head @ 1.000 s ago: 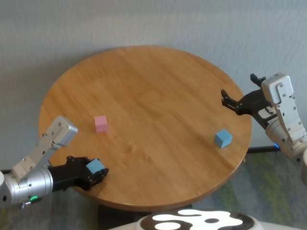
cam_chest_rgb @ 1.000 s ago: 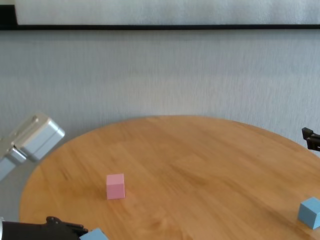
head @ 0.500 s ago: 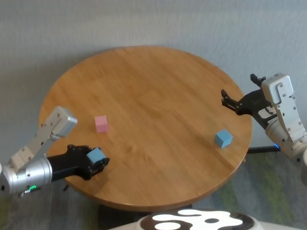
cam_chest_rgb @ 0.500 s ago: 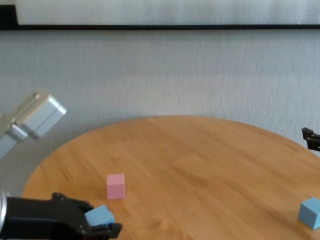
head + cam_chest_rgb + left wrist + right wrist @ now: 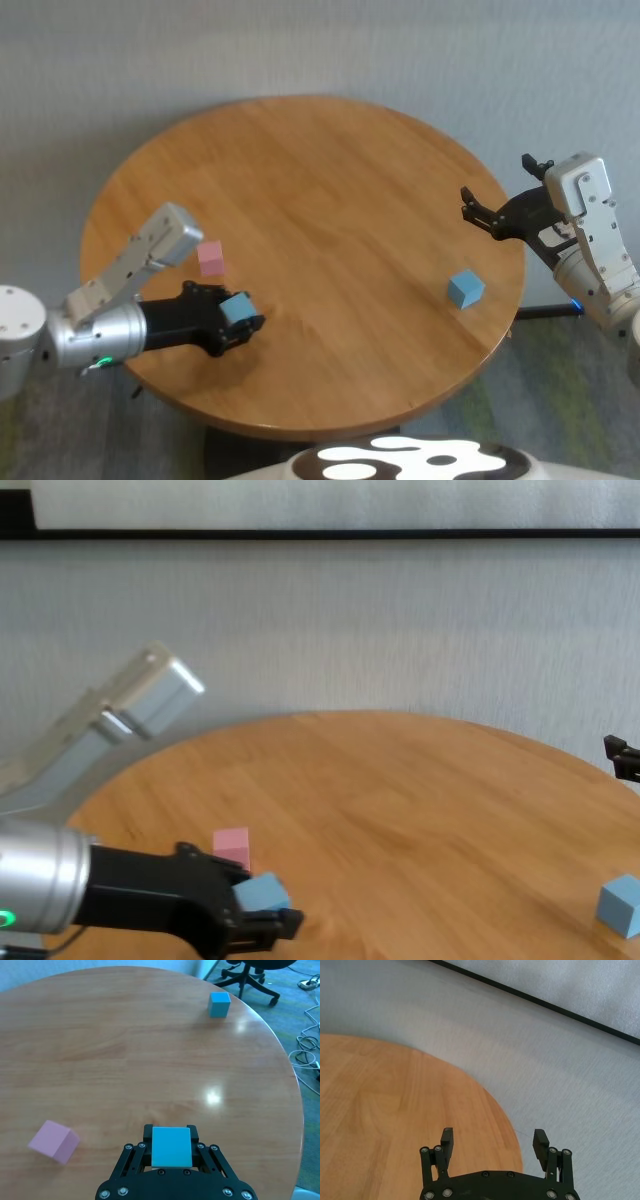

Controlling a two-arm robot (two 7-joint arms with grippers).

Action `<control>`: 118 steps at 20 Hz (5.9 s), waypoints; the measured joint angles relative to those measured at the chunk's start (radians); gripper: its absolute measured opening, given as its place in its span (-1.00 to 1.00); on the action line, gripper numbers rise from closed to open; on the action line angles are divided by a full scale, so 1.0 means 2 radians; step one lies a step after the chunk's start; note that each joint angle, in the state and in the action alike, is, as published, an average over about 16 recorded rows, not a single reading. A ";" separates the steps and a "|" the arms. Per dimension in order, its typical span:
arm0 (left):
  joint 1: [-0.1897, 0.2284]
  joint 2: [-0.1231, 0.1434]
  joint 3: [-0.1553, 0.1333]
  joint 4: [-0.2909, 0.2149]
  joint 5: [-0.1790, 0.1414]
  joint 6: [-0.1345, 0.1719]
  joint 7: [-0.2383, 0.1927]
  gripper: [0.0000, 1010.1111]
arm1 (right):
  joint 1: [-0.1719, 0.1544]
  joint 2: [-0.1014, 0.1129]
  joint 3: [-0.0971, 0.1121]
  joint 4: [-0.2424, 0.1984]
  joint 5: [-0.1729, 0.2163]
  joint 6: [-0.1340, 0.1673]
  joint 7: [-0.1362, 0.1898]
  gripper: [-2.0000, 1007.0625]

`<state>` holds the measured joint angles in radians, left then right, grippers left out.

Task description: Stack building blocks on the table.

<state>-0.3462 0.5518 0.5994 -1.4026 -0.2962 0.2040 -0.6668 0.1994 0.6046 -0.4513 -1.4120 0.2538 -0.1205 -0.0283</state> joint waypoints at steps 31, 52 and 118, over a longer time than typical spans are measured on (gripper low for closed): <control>-0.140 -0.103 0.107 0.180 0.021 -0.060 -0.102 -0.20 | 0.000 0.000 0.000 0.000 0.000 0.000 0.000 1.00; -0.174 -0.136 0.121 0.250 0.042 -0.086 -0.106 -0.20 | 0.000 0.000 0.000 0.000 0.000 0.000 0.000 1.00; 0.023 -0.091 -0.086 0.090 -0.012 -0.321 0.143 0.98 | -0.036 0.016 0.026 -0.055 0.057 0.075 0.039 1.00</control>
<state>-0.2992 0.3699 0.4280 -1.2236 -0.3200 -0.4389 -0.3814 0.1279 0.6373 -0.3995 -1.5230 0.3679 0.0286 0.0492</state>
